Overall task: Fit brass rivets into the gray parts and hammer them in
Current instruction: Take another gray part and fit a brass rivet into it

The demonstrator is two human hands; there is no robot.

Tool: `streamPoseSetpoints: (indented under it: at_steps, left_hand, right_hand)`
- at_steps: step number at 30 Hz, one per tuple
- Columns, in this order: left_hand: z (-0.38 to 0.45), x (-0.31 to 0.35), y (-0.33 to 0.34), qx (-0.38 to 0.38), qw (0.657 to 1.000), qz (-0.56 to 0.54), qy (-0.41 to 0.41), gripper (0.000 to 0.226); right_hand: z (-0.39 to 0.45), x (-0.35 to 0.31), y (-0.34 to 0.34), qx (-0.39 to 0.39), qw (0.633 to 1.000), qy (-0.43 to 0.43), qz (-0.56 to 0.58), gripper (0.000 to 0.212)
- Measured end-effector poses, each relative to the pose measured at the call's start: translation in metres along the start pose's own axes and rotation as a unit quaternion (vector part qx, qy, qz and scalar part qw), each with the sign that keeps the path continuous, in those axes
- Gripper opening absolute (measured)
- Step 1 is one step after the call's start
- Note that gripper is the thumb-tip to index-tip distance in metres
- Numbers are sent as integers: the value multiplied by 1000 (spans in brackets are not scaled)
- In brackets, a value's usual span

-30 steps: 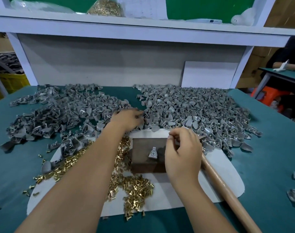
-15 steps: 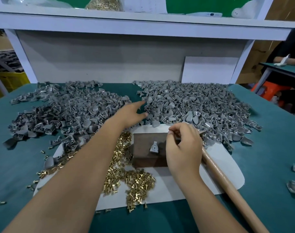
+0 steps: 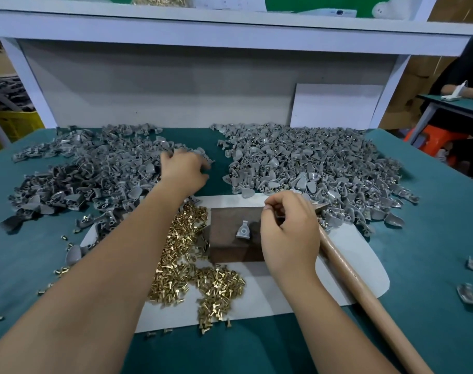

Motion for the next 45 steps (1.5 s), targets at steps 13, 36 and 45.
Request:
streamPoseSetpoints:
  at_steps: [13,36,45]
  left_hand:
    - [2,25,-11,-24,996,88,-12,12]
    - [-7,39,-5,-87,964,-231,93,29]
    - [-10,55,0,-52,990,-101,83,24]
  right_hand:
    - [1,-1,1,-8,1000,2,-3,11]
    - [0,1,0,-9,1000,5,8,10]
    - [1,1,1,-8,1000,-4,3,8]
Point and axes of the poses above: each hand's wrist, its own z-axis towards the middle knuckle, its own y-axis out of the palm, x = y × z, the point moved 4 cm from there along z, towards the middle knuckle, and after that the axes turned 10 degrees about -x, right-handed, at the moved point
